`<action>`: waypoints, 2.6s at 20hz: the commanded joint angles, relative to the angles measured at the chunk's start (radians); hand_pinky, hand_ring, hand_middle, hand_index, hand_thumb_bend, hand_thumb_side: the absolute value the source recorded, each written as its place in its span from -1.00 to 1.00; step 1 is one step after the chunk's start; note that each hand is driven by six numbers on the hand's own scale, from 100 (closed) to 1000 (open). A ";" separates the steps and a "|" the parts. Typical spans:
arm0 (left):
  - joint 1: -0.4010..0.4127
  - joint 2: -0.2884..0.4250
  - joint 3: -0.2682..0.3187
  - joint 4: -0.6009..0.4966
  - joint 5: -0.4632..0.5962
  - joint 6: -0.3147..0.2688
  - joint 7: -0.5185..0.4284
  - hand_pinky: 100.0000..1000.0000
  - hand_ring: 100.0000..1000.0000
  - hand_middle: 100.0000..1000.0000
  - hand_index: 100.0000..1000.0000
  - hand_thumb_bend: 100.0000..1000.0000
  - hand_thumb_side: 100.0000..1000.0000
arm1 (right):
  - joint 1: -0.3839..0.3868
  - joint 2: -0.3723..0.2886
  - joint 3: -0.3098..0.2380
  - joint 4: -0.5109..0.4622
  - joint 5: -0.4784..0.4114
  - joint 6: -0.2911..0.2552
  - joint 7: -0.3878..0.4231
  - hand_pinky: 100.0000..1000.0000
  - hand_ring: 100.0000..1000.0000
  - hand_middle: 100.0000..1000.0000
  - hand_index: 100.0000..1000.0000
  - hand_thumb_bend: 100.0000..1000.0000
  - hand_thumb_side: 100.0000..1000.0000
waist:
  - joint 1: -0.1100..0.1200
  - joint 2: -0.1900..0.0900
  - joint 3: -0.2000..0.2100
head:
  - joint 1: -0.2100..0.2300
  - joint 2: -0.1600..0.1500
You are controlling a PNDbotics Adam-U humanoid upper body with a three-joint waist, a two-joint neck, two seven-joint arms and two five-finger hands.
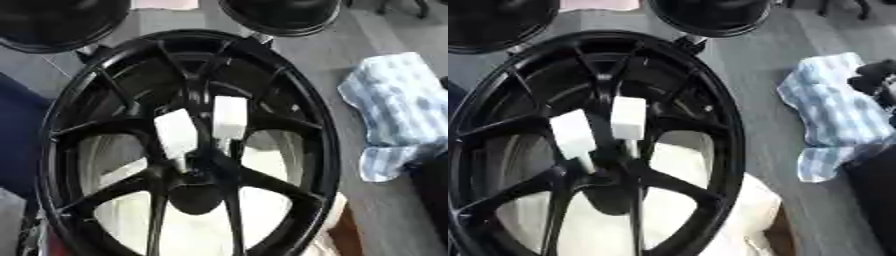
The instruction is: Pull the pin out of the wheel hub.
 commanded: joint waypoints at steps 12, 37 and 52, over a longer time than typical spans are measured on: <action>0.002 0.014 -0.002 -0.021 0.002 0.009 -0.002 0.56 0.06 -0.21 0.34 -0.98 0.77 | -0.077 -0.314 0.064 -0.097 0.058 -0.213 0.035 0.67 0.47 0.37 0.20 -0.78 -0.50 | -0.007 -0.030 0.004 | -0.007 -0.002; -0.003 0.051 -0.027 -0.021 0.003 0.044 -0.012 0.56 0.06 -0.21 0.33 -0.97 0.78 | -0.531 -0.647 0.408 -0.031 0.305 -0.654 0.694 0.58 0.49 0.34 0.39 -0.61 -0.25 | -0.053 -0.047 0.066 | -0.052 0.010; -0.013 0.069 -0.038 -0.021 0.017 0.066 -0.014 0.56 0.06 -0.20 0.33 -0.97 0.79 | -0.738 -0.517 0.636 0.110 0.417 -0.517 0.651 0.57 0.49 0.32 0.38 -0.29 -0.24 | -0.071 -0.054 0.098 | -0.066 0.025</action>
